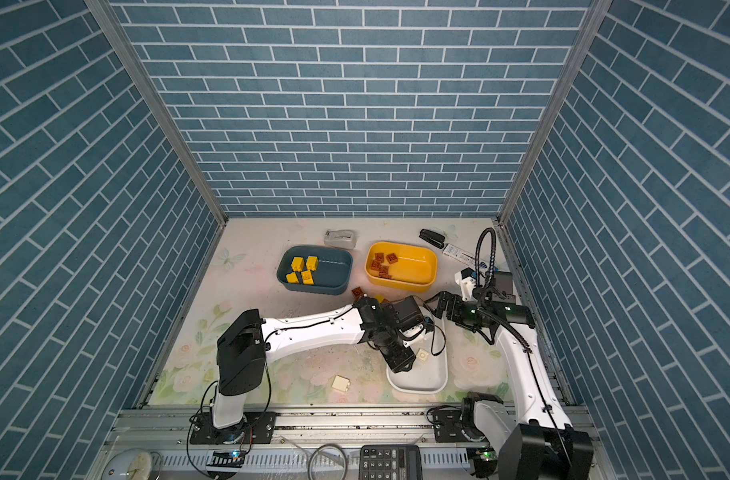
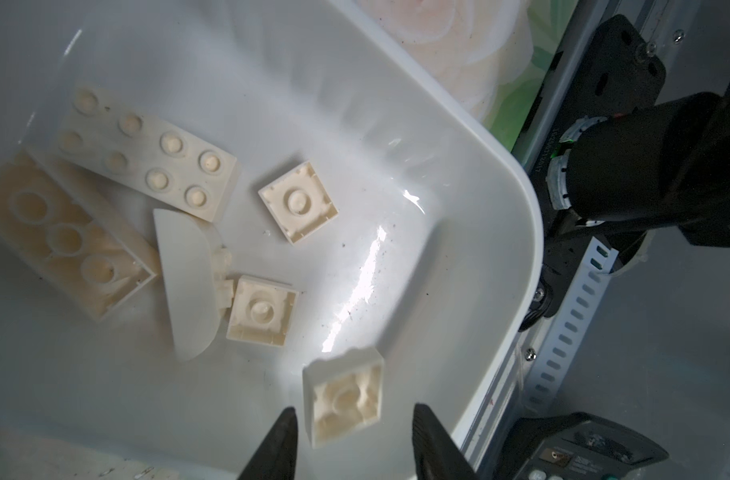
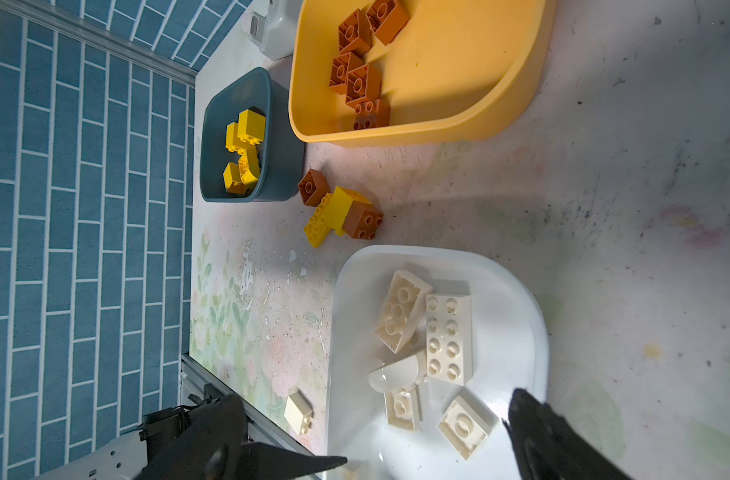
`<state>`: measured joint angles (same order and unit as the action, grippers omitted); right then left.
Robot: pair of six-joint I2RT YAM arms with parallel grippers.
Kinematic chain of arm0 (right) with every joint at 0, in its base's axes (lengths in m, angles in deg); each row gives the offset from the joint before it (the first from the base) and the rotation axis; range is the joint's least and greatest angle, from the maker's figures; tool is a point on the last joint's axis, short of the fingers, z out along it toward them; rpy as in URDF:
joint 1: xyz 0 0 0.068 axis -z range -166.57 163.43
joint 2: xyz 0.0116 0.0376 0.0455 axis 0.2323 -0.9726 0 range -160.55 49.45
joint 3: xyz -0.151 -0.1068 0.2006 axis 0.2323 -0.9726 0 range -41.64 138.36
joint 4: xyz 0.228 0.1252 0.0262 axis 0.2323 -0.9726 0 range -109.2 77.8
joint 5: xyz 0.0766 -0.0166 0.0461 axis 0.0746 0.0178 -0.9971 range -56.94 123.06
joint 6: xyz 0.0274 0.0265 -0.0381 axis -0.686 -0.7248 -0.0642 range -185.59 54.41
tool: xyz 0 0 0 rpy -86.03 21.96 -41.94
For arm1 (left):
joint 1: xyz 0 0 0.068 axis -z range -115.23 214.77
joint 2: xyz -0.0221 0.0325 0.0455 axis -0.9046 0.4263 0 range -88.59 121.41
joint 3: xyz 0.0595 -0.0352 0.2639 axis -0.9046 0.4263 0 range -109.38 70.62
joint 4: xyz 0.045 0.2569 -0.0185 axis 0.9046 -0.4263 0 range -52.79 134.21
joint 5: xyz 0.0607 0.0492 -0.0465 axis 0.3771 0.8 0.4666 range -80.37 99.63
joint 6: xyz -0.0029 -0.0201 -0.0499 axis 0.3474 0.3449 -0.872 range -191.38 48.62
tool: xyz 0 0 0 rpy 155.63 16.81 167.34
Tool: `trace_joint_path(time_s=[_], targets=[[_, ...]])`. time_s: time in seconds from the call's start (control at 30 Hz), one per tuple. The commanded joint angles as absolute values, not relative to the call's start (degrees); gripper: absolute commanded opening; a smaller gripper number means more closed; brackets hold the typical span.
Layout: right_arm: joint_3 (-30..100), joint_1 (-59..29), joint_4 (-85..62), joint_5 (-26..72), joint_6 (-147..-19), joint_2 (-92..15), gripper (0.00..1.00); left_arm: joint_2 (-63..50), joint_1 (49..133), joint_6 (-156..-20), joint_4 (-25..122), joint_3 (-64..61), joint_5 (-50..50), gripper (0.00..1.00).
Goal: Sort the legos into containers by color
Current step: 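Move the left gripper back toward the last white brick near the table edge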
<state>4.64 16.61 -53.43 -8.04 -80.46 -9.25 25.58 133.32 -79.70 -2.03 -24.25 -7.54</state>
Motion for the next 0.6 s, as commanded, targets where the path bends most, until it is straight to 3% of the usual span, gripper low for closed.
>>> trace_joint_path(time_s=[0.0, 0.23, 0.57], targets=[[7.1, 16.9, -55.4, -7.5, -76.9, -9.6, 0.99, 24.2, 133.1, -77.9, -5.3, -25.9, -7.0, 0.58], [6.5, 16.9, -54.4, -8.6, -77.2, -10.0, 0.99, 17.3, 131.8, -79.5, -11.5, -20.3, -4.0, 0.64], [4.0, 16.5, -51.0, -13.8, -80.0, -9.8, 0.99, 3.4, 130.3, -82.0, -9.8, 0.4, -0.4, 0.70]])
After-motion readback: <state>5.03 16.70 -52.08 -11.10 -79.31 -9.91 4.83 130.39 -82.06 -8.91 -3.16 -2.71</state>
